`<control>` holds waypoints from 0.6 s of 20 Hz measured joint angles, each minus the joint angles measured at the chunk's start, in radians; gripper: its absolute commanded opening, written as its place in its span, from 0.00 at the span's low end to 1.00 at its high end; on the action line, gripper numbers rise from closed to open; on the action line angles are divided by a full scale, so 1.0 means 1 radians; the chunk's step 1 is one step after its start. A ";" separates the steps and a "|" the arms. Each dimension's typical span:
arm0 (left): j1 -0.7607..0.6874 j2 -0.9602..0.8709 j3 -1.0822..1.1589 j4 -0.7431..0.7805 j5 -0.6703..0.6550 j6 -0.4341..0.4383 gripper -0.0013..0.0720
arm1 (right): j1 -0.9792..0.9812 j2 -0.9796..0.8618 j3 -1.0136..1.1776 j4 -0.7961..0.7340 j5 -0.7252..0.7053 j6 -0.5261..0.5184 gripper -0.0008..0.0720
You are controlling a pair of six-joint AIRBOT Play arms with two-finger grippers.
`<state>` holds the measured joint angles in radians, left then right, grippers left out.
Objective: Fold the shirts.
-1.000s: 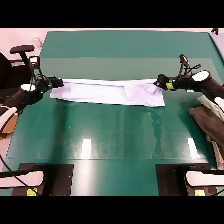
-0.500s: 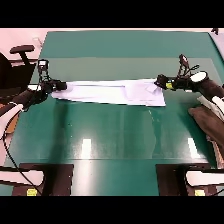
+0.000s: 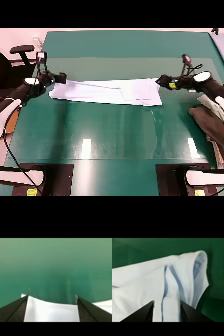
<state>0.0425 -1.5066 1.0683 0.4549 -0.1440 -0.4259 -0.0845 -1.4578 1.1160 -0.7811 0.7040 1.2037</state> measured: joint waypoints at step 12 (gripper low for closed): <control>-0.141 -0.032 0.202 0.212 -0.599 -0.390 0.05 | -0.226 0.060 0.001 0.016 0.338 -0.116 0.88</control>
<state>-0.0982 -1.5383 1.2705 0.6674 -0.7425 -0.8158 -0.3103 -1.3983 1.1168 -0.7647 1.0424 1.0878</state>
